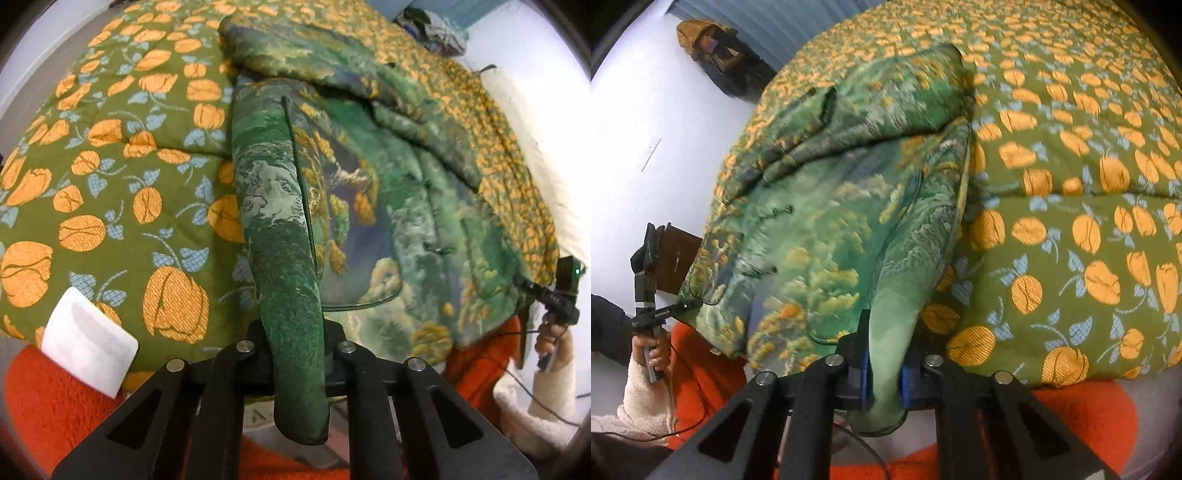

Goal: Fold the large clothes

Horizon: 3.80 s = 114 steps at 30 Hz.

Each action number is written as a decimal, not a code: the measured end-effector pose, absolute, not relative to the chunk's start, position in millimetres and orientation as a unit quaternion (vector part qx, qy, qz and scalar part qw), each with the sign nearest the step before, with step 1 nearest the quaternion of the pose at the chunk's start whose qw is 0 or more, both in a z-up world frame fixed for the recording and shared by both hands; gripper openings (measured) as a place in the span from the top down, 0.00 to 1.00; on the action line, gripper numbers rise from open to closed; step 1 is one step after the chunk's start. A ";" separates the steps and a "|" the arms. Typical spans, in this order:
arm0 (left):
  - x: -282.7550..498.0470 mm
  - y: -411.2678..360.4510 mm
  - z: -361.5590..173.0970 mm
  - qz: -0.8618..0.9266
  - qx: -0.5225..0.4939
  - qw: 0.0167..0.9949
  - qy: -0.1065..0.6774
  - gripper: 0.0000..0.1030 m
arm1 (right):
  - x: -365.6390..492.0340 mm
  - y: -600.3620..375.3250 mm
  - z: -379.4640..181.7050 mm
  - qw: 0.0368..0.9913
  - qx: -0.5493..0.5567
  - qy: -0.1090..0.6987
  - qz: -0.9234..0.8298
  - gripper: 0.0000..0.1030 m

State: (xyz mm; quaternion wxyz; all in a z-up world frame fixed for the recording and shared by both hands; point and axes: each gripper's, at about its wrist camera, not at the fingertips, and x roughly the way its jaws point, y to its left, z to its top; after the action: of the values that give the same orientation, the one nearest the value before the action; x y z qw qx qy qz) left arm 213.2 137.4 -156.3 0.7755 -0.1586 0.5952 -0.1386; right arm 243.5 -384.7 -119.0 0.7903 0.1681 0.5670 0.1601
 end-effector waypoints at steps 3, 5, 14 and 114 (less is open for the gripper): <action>208.7 134.9 -148.1 -0.144 -0.157 0.778 0.591 0.90 | 242.3 -381.3 -110.9 0.793 0.166 0.562 0.167 0.88; 207.4 133.2 -146.0 -0.145 -0.154 0.778 0.592 0.90 | 241.4 -381.9 -107.9 0.794 0.163 0.561 0.170 0.88; 179.1 146.8 -143.9 -0.143 -0.156 0.761 0.613 0.90 | 219.0 -389.4 -117.9 0.779 0.183 0.572 0.180 0.88; 418.2 180.6 -165.9 0.057 -0.117 0.900 0.416 0.22 | 504.0 -404.7 -208.1 0.909 0.118 0.400 -0.020 0.34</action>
State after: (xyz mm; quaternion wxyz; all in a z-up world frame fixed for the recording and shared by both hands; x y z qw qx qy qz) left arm 418.2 180.6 -165.9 0.8999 -0.1171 0.4162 0.0573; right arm 504.0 -404.7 -208.1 0.9087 0.1181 0.3999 -0.0195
